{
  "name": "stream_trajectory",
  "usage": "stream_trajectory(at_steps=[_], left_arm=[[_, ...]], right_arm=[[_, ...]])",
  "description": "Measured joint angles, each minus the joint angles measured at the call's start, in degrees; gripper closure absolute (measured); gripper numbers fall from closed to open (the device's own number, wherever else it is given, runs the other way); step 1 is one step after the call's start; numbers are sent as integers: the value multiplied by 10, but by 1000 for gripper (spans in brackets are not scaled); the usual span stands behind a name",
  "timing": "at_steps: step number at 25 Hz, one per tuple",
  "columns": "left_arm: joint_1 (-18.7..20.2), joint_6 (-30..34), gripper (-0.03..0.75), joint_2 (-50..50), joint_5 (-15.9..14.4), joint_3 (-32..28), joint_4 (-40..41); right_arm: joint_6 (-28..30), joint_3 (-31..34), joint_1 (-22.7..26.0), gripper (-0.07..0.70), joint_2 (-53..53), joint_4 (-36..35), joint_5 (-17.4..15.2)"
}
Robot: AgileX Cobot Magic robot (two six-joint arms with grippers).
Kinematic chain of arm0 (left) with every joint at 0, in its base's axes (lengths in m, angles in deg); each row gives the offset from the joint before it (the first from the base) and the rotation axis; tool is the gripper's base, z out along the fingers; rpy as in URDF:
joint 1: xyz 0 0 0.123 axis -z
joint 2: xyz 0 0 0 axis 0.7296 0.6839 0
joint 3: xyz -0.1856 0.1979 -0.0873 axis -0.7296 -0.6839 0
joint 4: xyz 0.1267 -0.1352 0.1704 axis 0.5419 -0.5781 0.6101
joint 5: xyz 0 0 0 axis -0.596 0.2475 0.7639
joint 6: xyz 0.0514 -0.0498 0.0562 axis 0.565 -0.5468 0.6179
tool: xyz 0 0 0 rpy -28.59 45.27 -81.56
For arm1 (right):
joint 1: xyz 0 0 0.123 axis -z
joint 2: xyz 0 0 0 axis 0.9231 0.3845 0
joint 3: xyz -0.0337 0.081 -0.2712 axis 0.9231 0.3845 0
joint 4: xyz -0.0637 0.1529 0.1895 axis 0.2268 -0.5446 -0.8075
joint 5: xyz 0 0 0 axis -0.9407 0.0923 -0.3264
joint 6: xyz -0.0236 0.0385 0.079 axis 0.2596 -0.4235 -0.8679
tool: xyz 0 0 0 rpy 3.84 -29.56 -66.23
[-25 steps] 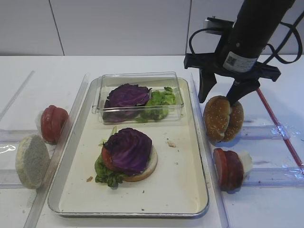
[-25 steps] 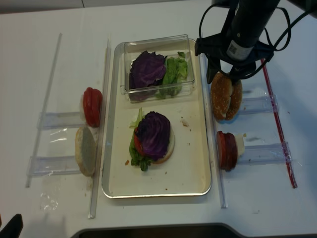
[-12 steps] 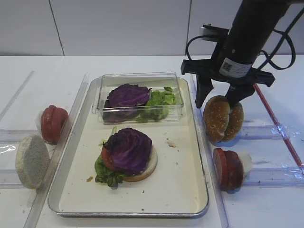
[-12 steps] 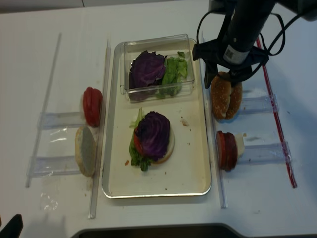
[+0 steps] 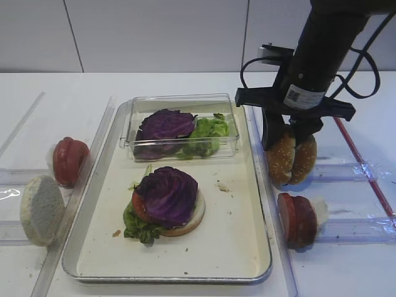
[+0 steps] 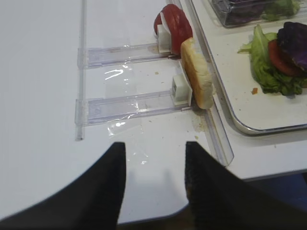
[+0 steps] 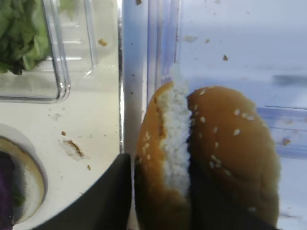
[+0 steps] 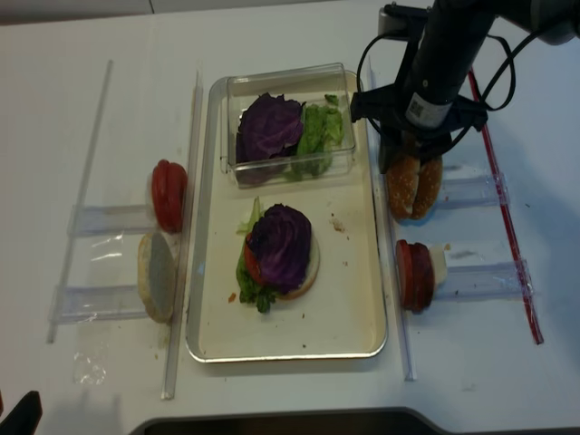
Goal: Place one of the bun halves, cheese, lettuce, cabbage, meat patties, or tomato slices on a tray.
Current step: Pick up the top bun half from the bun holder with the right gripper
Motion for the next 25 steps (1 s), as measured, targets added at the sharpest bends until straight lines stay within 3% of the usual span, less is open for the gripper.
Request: stream_trajectory(at_steps=[3,6,25], left_arm=[[0,0,433,0,0,0,0],[0,0,433,0,0,0,0],[0,0,433,0,0,0,0]], right_arm=[[0,0,0,433,0,1,-5],[0,0,0,479,0,1,-7],[0,-49,0,494,1,2,-38]])
